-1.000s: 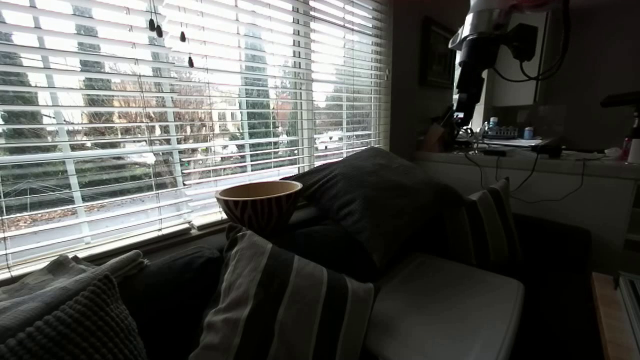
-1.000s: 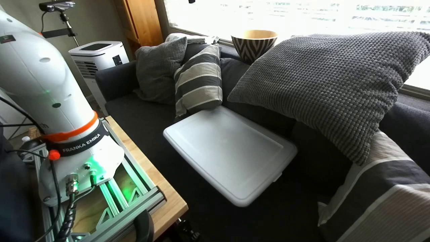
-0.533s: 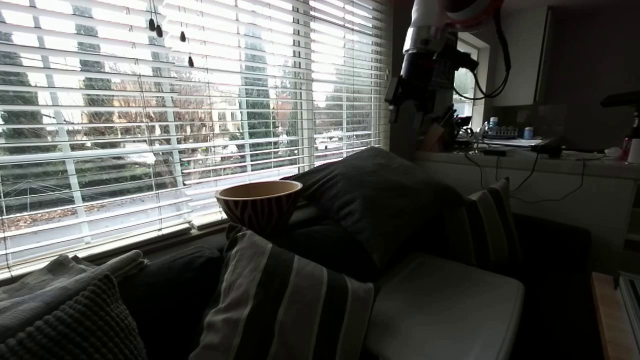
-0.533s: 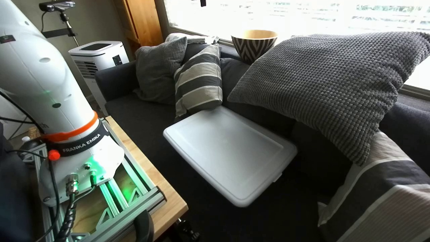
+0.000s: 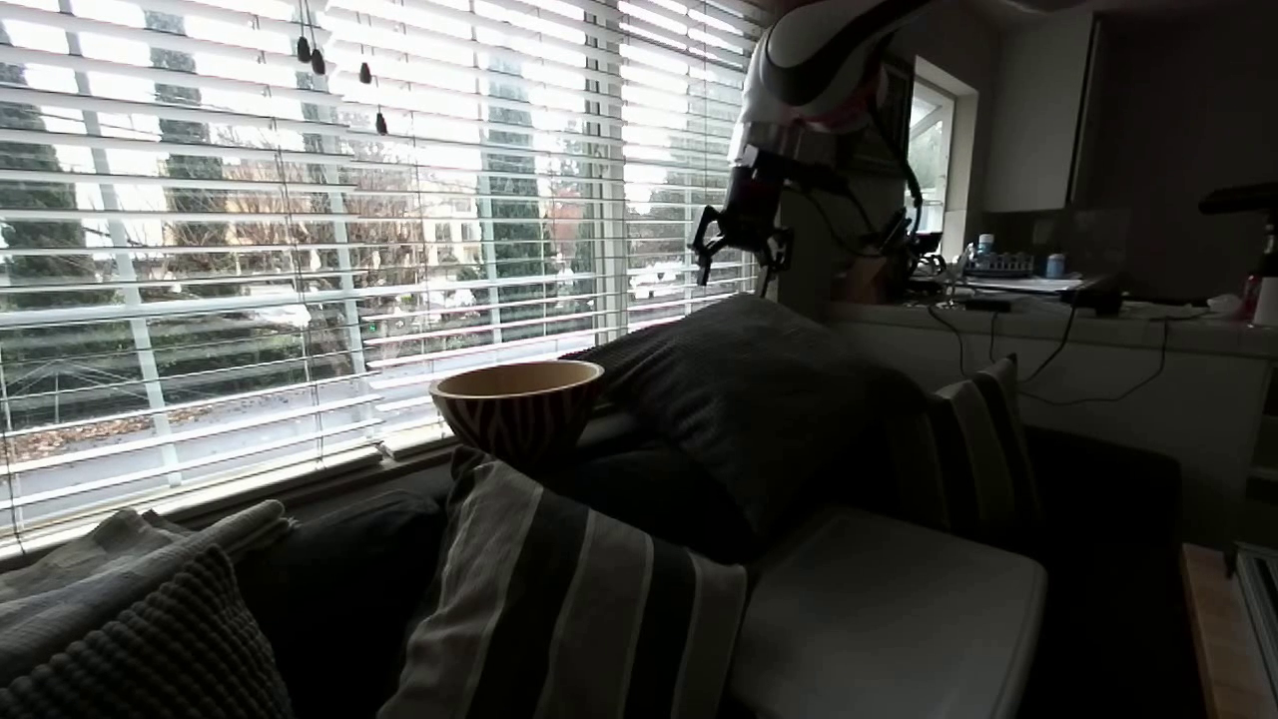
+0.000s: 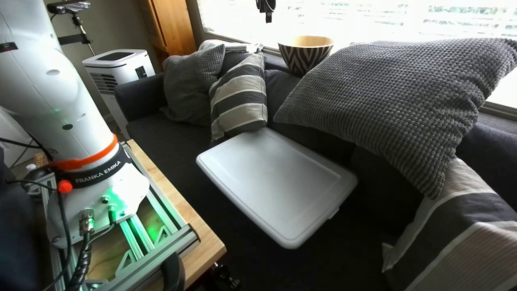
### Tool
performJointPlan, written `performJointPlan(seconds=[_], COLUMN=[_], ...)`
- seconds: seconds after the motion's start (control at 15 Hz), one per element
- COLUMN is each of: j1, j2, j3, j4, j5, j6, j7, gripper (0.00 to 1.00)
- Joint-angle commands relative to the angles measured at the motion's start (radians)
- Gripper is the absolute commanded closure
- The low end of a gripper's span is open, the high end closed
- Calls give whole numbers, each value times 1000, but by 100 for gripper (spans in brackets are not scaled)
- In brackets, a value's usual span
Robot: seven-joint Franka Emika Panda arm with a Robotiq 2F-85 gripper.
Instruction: Remove the wooden bowl from the sofa back put it on the white object on the sofa seat
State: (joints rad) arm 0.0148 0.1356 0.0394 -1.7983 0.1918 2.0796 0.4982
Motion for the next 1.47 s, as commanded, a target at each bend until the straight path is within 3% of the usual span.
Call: performJointPlan(seconds=[0.0, 0.27, 0.53, 0.6, 0.8, 1.4], j1=[30, 83, 129, 111, 123, 120], j2=[191, 350, 474, 408, 459, 483], j3=[-14, -44, -75, -60, -65, -66], j4=[195, 361, 507, 409, 470, 512], j5=[-15, -84, -135, -111, -116, -104], j6=[24, 80, 26, 74, 68, 55], j7=[86, 215, 338, 278, 306, 318], gripper=[0, 0, 0, 0, 0, 0])
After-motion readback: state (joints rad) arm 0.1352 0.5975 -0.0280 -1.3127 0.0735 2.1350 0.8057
